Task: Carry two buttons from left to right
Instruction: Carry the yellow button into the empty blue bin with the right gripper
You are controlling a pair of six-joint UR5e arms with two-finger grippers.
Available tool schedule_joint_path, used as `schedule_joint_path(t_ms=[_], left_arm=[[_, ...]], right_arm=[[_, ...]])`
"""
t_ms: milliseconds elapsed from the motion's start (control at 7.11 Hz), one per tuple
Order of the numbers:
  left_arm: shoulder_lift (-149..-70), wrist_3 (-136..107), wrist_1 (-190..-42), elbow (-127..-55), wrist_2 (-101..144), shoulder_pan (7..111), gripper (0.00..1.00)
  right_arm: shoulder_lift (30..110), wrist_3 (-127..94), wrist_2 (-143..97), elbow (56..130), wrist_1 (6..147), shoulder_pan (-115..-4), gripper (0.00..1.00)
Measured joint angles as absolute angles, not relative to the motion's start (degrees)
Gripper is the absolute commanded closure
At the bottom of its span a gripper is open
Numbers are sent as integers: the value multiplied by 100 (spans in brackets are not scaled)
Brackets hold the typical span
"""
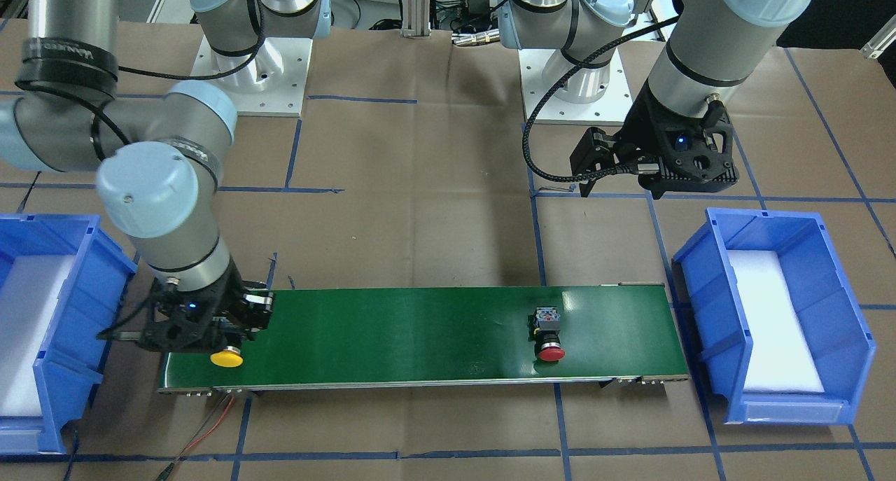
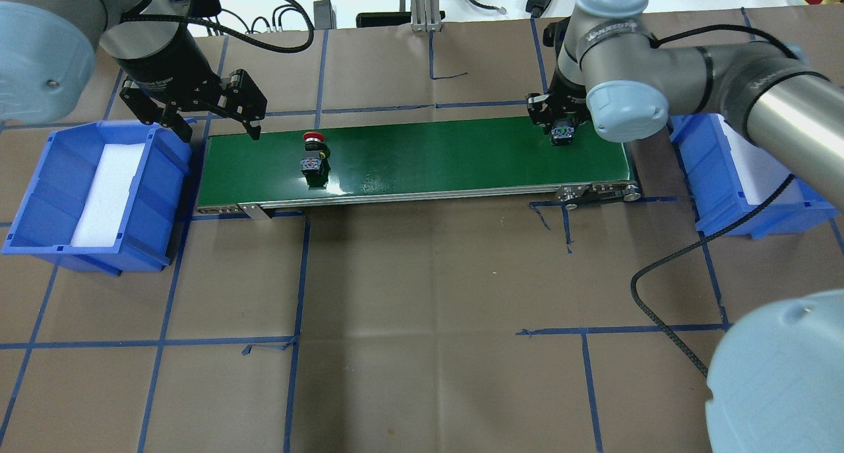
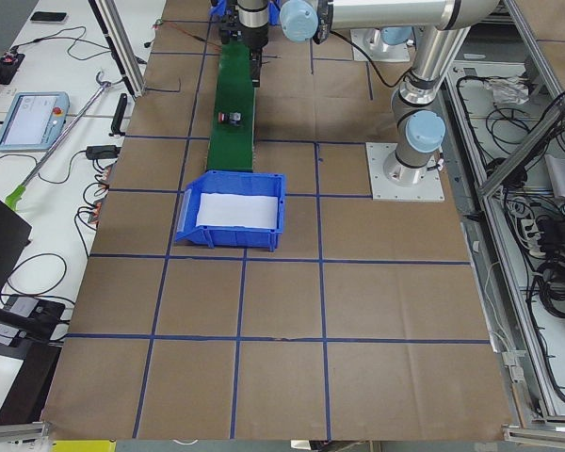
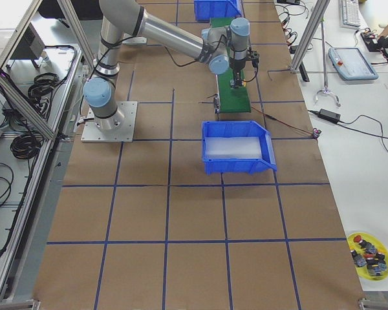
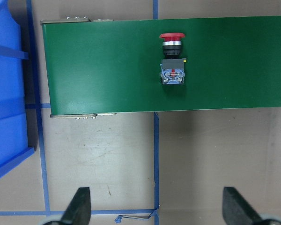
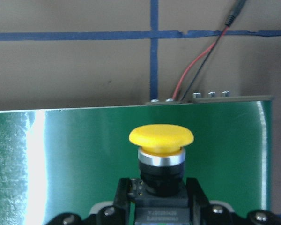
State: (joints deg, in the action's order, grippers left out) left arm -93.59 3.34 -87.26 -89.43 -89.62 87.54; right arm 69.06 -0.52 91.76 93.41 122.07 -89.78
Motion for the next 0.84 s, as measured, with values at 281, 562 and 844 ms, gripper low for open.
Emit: schedule_joint_path(t_ms=[281,562,844], left_arm=[[-9360,334,-8725,-8939,-8962,8754,0],[-9355,334,-8724,-8939,-8964,8754,0],[-9352,334,-8727,-8944,-8963,8754,0]], right_arm=[[7625,862,9172,9077,11226,-8059,97],[7864,2384,9162,8810,10413,-6886,98],[7854,3297,9152,9046,10459,-6193,99]])
